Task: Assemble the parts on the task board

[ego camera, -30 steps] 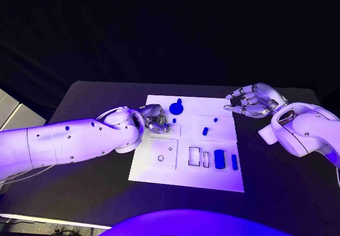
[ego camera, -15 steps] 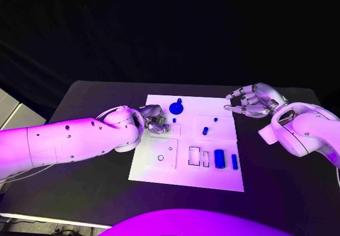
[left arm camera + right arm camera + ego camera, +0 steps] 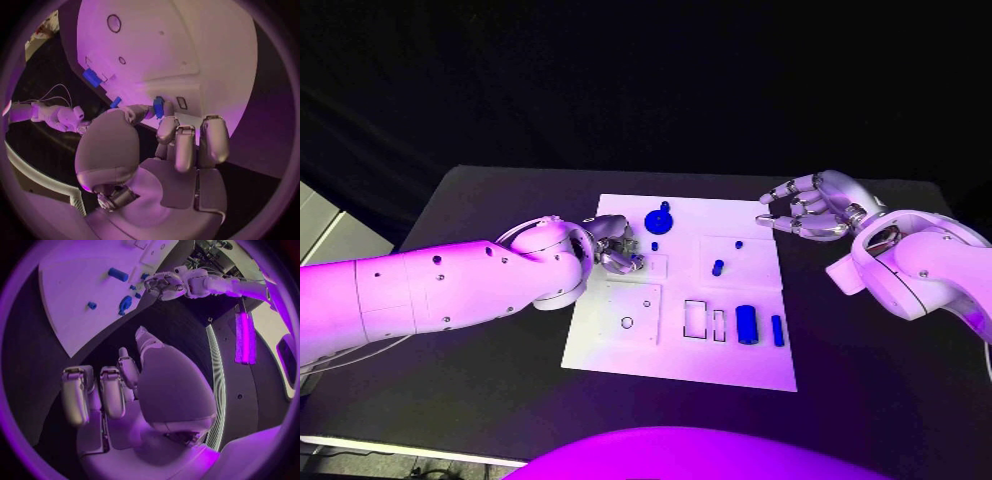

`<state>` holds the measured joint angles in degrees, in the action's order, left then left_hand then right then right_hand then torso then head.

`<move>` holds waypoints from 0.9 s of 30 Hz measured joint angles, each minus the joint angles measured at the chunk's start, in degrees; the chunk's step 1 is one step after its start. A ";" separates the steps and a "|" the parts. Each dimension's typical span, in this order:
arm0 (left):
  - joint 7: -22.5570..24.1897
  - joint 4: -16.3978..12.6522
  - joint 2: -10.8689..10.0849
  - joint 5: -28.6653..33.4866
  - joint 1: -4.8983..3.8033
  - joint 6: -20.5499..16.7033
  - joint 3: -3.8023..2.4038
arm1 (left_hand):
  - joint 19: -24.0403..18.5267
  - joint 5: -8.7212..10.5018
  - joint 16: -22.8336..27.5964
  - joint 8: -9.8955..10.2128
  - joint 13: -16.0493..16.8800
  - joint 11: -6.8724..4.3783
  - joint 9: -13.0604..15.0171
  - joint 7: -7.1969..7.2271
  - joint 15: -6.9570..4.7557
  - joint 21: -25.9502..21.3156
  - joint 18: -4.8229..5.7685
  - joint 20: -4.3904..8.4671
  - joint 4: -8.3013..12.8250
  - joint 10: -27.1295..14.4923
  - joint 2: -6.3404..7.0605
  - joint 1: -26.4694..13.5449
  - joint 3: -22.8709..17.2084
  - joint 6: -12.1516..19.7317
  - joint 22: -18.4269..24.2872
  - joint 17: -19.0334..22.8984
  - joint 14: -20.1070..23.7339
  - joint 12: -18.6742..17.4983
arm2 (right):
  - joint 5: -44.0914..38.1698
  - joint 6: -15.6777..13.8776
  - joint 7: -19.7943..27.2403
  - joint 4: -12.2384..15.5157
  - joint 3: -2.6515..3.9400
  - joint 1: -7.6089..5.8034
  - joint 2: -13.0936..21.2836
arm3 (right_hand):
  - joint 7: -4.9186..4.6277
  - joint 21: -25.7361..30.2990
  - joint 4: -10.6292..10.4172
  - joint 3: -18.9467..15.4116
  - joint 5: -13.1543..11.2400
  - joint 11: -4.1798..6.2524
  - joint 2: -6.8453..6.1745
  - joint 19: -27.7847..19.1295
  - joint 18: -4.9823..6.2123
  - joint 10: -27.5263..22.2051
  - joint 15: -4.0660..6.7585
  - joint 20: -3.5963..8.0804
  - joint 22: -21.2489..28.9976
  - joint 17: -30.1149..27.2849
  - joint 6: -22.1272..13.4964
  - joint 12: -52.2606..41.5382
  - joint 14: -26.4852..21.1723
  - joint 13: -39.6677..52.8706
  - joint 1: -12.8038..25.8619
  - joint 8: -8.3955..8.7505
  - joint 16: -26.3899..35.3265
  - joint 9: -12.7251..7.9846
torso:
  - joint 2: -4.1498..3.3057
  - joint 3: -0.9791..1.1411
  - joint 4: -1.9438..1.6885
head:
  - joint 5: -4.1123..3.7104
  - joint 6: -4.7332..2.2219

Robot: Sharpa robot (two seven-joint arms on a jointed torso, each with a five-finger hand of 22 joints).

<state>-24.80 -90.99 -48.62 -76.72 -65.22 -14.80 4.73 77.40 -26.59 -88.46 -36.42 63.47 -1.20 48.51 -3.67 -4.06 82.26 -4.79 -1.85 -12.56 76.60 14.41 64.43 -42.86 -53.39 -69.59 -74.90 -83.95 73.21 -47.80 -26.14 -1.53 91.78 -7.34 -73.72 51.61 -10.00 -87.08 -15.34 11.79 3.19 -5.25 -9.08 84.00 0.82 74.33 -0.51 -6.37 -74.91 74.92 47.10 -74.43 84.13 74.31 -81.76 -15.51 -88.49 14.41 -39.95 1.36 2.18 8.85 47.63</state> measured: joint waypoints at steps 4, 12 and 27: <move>-0.08 0.05 0.00 0.92 -0.08 0.34 -0.08 | 0.00 0.00 0.00 0.00 0.00 0.00 0.00 0.00 0.00 0.00 0.00 0.00 0.00 0.00 0.00 0.00 0.00 0.00 -0.06 0.00 0.00 0.00 | 0.00 0.00 -0.03 -0.01 0.00 0.01 0.00 | 0.00 0.00 0.00 0.00 0.00 0.00 0.00 0.00 0.00 0.00 0.00 0.00 0.00 0.00 0.00 0.00 0.00 0.00 0.00 0.00 0.00 0.00 | -0.04 0.00 0.02 | -0.01 0.01; -0.39 0.37 0.11 3.37 -0.20 1.31 -0.38 | 0.00 0.00 0.00 0.01 0.71 -0.04 0.09 0.00 0.00 0.00 0.00 0.00 0.00 0.45 0.09 -0.09 0.00 -0.01 -0.11 0.00 0.00 0.00 | -0.01 -0.01 -0.06 -0.02 0.00 0.02 0.00 | 0.00 0.00 0.00 0.00 0.00 0.00 0.00 0.00 0.00 0.00 0.00 0.00 0.00 -0.01 0.00 0.00 0.00 0.00 0.00 -0.23 0.00 0.00 | -0.08 -0.01 0.02 | -0.03 0.20; -1.34 1.21 0.79 5.71 -0.40 2.74 -0.63 | 0.01 -0.01 0.00 -0.42 2.81 -0.25 0.41 0.23 -0.35 0.00 0.00 0.01 1.75 2.07 0.60 -1.66 -2.08 -0.64 -0.31 -0.05 -0.09 1.57 | -0.02 0.00 -0.09 -0.14 0.00 0.06 -0.19 | 0.00 0.00 0.00 0.00 0.00 0.00 0.00 0.00 0.00 0.00 0.00 0.00 -0.02 -0.02 0.00 0.00 0.00 -0.05 0.00 -0.23 0.00 0.00 | -0.05 0.04 0.03 | -0.04 0.49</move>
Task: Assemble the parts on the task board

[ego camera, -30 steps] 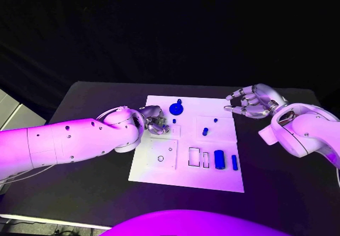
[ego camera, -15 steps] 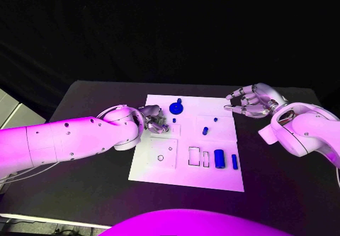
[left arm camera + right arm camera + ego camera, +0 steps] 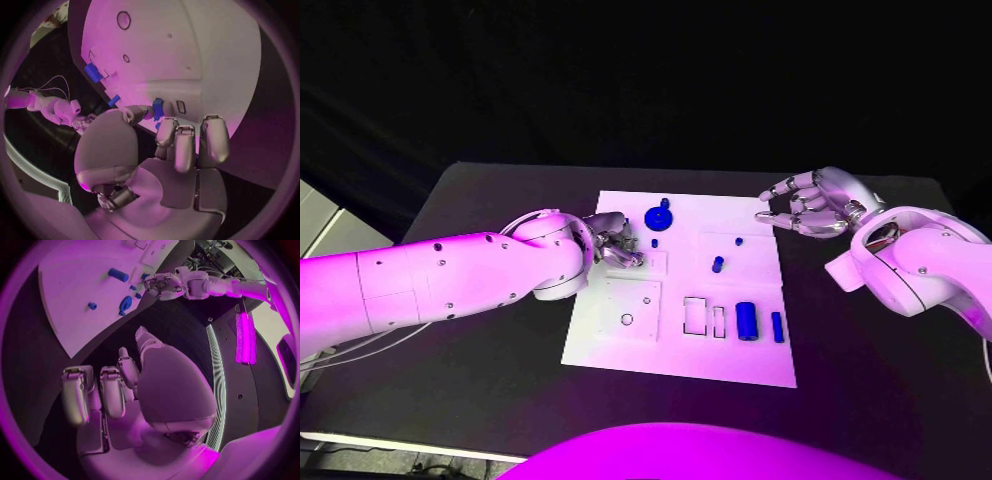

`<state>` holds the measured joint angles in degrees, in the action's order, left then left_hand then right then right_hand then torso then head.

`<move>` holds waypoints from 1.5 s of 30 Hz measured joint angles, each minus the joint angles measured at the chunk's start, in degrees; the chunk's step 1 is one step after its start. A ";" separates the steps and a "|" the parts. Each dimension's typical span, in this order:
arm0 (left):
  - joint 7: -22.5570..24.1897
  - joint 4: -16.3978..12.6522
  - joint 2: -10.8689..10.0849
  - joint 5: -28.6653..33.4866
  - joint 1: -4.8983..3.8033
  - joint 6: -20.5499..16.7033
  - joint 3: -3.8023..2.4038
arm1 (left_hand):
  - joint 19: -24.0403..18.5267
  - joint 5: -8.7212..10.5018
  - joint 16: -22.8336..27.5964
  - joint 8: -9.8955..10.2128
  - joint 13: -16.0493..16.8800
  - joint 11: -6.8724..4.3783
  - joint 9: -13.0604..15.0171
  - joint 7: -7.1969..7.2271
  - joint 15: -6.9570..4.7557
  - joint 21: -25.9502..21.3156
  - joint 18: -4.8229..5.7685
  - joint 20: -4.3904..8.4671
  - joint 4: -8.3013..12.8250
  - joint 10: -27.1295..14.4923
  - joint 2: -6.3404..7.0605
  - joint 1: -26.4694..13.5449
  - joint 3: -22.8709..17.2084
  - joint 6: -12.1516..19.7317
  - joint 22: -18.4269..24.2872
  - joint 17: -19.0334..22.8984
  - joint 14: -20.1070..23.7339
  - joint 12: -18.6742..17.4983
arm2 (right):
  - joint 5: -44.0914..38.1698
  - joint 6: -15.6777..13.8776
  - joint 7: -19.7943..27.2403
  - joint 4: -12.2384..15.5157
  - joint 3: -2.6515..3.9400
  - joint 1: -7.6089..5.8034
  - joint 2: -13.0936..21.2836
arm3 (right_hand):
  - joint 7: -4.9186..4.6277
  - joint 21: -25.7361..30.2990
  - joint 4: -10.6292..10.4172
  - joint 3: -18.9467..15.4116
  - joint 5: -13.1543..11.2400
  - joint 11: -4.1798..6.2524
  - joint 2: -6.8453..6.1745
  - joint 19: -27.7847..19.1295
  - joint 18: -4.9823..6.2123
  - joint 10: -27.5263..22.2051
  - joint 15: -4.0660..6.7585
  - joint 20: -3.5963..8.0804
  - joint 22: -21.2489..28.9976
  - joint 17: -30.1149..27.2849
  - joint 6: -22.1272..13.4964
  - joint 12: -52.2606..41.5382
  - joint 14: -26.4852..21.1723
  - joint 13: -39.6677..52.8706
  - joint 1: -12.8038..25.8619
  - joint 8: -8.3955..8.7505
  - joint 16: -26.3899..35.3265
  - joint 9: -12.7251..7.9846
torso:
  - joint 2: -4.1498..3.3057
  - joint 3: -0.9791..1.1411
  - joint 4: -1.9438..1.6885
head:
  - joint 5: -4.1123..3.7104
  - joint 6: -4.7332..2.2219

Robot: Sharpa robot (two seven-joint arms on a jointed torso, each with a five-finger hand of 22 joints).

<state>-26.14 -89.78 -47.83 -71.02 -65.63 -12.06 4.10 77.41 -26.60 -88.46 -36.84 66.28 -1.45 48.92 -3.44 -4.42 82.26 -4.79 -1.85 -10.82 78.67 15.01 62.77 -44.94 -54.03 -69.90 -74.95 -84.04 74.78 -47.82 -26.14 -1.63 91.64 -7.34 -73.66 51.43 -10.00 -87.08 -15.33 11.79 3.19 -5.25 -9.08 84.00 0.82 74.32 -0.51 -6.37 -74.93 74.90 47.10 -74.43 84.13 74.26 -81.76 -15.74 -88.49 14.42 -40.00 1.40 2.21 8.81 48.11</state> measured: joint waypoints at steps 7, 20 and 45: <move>-0.27 0.30 0.28 0.53 -0.07 0.19 -0.06 | 0.20 0.00 0.00 -0.26 1.16 -0.39 0.34 0.09 -0.09 0.00 0.00 0.20 0.03 0.82 -0.22 -0.22 0.03 -0.29 -0.27 0.00 0.09 0.79 | 0.00 0.00 -0.01 -0.08 0.00 0.08 -0.14 | 0.00 0.00 0.00 0.00 0.00 0.00 0.00 0.00 0.00 0.00 0.00 0.00 -0.02 0.05 0.00 0.00 0.00 0.00 0.00 0.00 0.00 -0.03 | 0.00 0.04 -0.01 | 0.05 0.23; -0.84 1.18 1.21 1.35 -0.33 0.56 -0.24 | 1.03 0.00 0.00 -0.81 2.82 -0.80 0.99 0.40 -0.50 0.25 0.00 0.61 0.43 2.05 -0.67 -0.68 0.42 -1.24 -1.02 0.01 0.09 1.94 | 0.00 0.00 -0.02 -0.18 -0.01 0.23 -0.29 | 0.00 0.00 0.00 0.00 0.00 0.00 0.00 0.00 0.00 0.00 0.00 0.00 -0.01 0.04 0.00 0.00 0.00 0.00 0.00 0.00 0.00 -0.05 | 0.01 0.04 0.05 | -0.02 0.32; -3.74 3.01 3.16 3.09 -2.45 7.42 -0.52 | 1.23 0.00 0.00 -1.41 3.08 -1.41 1.57 0.72 -0.91 0.23 0.01 0.82 1.06 2.66 -0.56 -1.40 1.04 -1.07 -1.46 0.03 0.10 2.27 | 0.00 0.10 -0.06 -0.27 -0.01 0.25 -0.60 | 0.00 0.00 0.00 0.00 0.00 0.00 0.00 0.00 0.00 0.00 0.00 0.00 0.01 0.02 0.00 0.00 0.00 0.01 0.00 0.00 0.00 -0.05 | 0.02 -0.01 0.03 | -0.34 0.69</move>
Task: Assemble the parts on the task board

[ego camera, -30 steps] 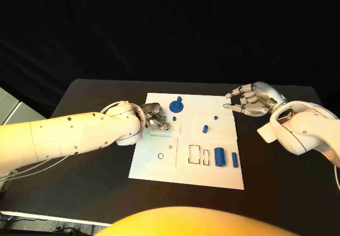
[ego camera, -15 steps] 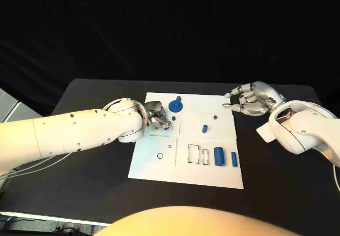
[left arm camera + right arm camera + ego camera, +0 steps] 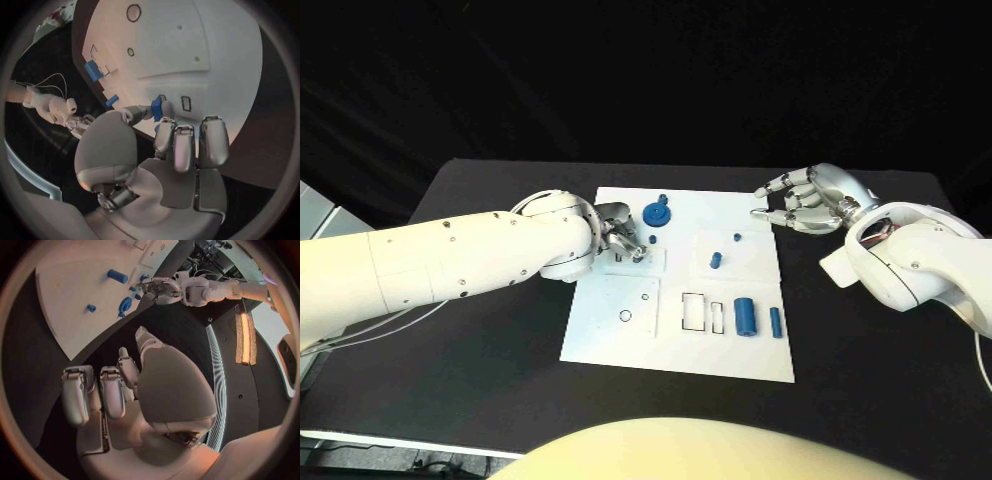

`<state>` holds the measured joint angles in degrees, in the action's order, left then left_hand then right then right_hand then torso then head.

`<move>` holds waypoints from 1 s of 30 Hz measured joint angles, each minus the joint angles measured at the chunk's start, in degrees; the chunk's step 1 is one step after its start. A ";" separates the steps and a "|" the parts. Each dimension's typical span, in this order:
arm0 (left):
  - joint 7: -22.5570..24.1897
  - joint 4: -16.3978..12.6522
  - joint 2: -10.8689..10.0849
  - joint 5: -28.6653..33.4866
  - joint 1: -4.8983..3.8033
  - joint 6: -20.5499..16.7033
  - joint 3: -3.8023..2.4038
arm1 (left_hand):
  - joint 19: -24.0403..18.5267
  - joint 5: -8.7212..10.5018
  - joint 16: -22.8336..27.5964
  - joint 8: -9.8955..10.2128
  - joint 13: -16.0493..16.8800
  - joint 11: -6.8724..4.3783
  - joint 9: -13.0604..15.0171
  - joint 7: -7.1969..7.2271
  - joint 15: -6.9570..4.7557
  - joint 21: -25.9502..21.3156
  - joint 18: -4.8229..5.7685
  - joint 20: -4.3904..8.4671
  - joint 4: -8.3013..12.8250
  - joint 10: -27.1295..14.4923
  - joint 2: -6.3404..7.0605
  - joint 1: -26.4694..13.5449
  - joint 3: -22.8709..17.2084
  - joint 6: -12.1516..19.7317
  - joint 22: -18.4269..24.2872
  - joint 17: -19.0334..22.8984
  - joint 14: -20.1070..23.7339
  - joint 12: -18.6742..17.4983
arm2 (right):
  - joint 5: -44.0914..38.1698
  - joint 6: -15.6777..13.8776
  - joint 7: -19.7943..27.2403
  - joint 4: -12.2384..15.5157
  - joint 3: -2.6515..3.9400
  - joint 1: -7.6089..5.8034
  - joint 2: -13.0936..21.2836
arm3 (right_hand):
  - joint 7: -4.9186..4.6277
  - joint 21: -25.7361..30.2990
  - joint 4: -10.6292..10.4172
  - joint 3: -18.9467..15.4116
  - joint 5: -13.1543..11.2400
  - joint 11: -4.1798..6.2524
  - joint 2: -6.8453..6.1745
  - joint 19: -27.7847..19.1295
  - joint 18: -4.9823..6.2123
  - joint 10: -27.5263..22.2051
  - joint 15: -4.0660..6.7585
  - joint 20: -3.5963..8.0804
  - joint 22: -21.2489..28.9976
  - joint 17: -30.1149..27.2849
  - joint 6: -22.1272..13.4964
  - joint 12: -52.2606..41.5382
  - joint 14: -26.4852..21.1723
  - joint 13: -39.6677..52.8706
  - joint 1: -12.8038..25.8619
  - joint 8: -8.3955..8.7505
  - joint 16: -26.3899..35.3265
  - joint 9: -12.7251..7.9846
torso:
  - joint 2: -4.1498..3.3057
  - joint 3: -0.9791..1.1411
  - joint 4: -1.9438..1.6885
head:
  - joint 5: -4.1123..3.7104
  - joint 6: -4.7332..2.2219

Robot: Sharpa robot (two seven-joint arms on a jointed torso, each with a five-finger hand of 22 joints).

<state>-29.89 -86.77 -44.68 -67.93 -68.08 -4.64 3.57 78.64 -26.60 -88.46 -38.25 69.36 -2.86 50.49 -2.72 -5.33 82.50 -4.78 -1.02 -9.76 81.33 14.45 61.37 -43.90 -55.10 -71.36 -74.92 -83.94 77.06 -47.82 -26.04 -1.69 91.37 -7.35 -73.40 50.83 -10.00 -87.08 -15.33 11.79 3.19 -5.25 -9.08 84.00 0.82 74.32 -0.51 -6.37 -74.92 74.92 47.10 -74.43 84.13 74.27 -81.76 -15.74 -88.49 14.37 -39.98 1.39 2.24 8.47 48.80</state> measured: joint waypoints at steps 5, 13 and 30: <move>-0.46 0.03 -0.05 0.31 -0.44 1.13 0.11 | 0.20 0.00 0.00 0.23 0.06 0.00 0.00 0.01 0.00 0.00 0.00 0.20 0.00 0.00 0.00 0.00 0.00 0.01 -0.05 0.00 0.00 0.00 | 0.00 0.02 0.00 -0.05 0.00 0.00 -0.06 | 0.00 0.00 0.00 0.00 0.00 0.00 0.00 0.00 0.00 0.00 0.00 0.00 0.00 0.00 0.00 0.00 0.00 0.00 0.00 0.00 0.00 0.00 | 0.00 0.00 -0.08 | 0.02 0.09; -1.21 -0.39 -0.48 0.58 -1.08 3.28 0.36 | 0.19 0.23 -0.22 0.29 0.18 0.00 -0.04 0.01 0.00 -0.01 0.00 0.20 0.24 0.00 -0.08 0.08 0.24 0.01 -0.21 0.01 0.00 -0.01 | 0.00 0.04 -0.01 -0.09 0.00 0.02 -0.13 | 0.00 0.00 0.00 0.00 0.00 0.00 0.00 0.00 0.00 0.00 0.00 0.00 0.01 -0.01 0.00 0.00 0.00 0.00 0.00 0.00 0.00 0.00 | 0.02 -0.02 -0.11 | 0.15 0.28; -1.65 -0.57 -0.46 0.33 -1.36 4.79 0.33 | 0.19 0.30 -0.22 0.06 0.06 0.01 0.18 -0.01 0.01 0.21 0.00 0.19 0.23 -0.02 -0.08 0.08 0.24 -0.01 -0.29 0.01 0.00 -0.01 | 0.00 0.05 -0.01 -0.12 0.00 0.07 -0.18 | 0.00 0.00 0.00 0.00 0.00 0.00 0.00 0.00 0.00 0.00 0.00 0.00 0.01 -0.02 0.00 0.00 0.00 -0.05 0.00 0.00 0.00 -0.07 | 0.01 -0.07 -0.14 | 0.20 0.32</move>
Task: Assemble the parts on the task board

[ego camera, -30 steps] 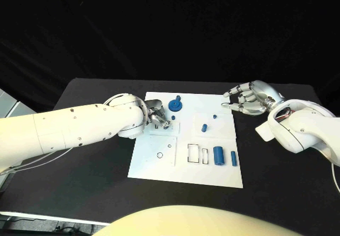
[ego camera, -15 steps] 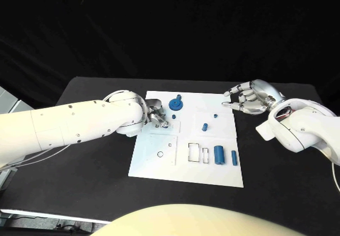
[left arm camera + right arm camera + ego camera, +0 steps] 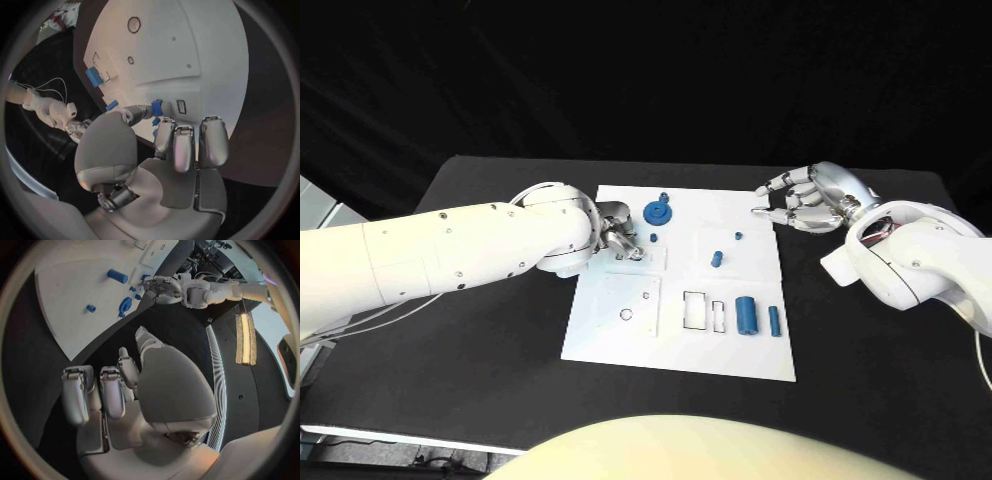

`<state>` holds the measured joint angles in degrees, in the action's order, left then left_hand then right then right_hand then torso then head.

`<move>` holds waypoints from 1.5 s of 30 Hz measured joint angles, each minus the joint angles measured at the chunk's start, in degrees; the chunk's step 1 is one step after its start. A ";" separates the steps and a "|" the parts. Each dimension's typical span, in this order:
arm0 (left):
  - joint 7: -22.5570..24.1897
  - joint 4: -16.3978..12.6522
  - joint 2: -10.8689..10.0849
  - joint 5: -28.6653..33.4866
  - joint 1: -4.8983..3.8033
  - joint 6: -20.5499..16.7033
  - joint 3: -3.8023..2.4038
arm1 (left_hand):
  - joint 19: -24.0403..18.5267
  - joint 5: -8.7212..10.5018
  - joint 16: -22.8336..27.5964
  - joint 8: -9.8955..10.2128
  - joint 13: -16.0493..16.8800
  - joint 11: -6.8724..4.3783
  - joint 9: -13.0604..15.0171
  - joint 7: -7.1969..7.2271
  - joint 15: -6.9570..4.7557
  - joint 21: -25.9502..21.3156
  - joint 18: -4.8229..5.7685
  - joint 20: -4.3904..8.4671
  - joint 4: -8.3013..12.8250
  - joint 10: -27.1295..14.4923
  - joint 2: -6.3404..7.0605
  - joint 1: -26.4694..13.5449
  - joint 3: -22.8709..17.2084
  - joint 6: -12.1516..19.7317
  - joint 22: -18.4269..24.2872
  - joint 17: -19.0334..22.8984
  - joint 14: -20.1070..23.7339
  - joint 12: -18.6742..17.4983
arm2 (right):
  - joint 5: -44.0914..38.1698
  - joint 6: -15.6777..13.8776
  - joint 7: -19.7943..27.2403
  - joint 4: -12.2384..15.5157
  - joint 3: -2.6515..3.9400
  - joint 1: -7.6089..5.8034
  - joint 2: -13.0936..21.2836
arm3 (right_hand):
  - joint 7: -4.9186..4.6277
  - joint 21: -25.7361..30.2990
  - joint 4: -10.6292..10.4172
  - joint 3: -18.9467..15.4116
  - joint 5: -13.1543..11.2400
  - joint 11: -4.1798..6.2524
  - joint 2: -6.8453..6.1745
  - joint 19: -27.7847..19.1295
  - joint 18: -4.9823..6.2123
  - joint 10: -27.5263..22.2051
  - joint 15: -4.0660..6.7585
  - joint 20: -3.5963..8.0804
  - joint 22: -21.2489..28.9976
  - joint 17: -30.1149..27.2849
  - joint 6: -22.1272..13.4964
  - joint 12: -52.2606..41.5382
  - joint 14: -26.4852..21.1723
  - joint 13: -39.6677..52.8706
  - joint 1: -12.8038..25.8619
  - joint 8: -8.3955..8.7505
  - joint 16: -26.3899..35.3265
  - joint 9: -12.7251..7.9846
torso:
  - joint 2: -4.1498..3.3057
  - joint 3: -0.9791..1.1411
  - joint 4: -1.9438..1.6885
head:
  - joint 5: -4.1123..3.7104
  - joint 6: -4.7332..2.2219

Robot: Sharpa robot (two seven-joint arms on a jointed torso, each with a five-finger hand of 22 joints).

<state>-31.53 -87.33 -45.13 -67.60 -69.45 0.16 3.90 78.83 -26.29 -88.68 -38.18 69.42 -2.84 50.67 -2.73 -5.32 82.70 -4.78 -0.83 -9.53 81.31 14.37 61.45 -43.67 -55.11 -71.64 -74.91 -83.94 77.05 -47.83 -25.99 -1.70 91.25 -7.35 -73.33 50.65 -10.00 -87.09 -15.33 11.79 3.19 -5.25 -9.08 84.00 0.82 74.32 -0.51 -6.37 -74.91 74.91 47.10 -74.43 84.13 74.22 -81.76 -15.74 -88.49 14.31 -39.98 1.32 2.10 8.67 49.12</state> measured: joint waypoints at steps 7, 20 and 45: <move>-0.11 0.63 0.56 -0.10 -0.04 0.01 0.01 | 0.00 0.01 0.00 -0.30 -0.15 0.01 0.18 0.00 0.00 0.00 0.00 0.00 0.00 0.00 0.00 0.00 0.00 -0.06 0.18 0.00 0.00 -0.21 | 0.00 0.01 0.00 -0.03 0.00 0.01 -0.04 | 0.00 0.00 0.00 0.00 0.00 0.00 0.00 0.00 0.00 0.00 0.00 0.00 0.00 0.00 0.00 0.00 0.00 0.00 0.00 0.00 0.00 0.00 | -0.01 0.04 0.04 | 0.03 -0.04; -1.55 2.40 2.20 0.74 -0.84 2.86 -0.07 | 0.00 0.17 0.00 -0.11 -0.47 0.20 -0.03 0.29 0.01 0.00 0.00 0.00 0.00 0.19 -0.22 -0.22 0.00 -0.74 0.47 0.00 0.00 -0.50 | 0.00 0.14 0.02 -0.09 0.00 0.07 -0.18 | 0.00 0.00 0.00 0.00 0.00 0.00 0.00 0.00 0.00 0.00 0.00 0.00 -0.04 0.04 0.00 0.00 0.00 0.00 0.00 0.00 0.00 0.00 | -0.02 0.07 0.14 | 0.02 -0.04; -2.24 3.35 2.86 0.89 -1.14 4.30 -0.12 | -0.01 0.82 0.22 0.82 -1.77 -0.24 0.70 1.59 0.01 -0.78 -0.01 0.00 -0.48 -1.09 -2.24 -2.26 6.14 -1.36 1.51 0.01 0.00 -1.83 | -0.03 0.26 0.02 -0.04 0.00 0.14 -0.07 | 0.00 0.33 -0.17 -0.17 0.00 0.00 0.00 0.00 0.00 0.00 0.00 0.00 -0.02 0.02 0.00 0.00 0.00 -0.19 0.00 0.00 0.22 -0.05 | 0.04 0.02 0.03 | -0.20 -0.29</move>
<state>-33.78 -83.98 -42.27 -66.71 -70.58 4.46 3.79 78.83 -25.47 -88.46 -37.37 67.66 -3.09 51.37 -1.14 -5.30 81.93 -4.79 -0.83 -10.00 80.23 12.13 59.19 -37.53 -56.47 -70.13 -74.90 -83.94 75.21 -47.85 -25.73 -1.68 91.21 -7.35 -73.19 50.57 -10.00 -86.76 -15.49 11.62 3.19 -5.25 -9.08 84.00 0.82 74.32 -0.51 -6.37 -74.93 74.93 47.10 -74.43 84.13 74.03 -81.76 -15.74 -88.26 14.26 -39.94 1.33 2.13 8.48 48.83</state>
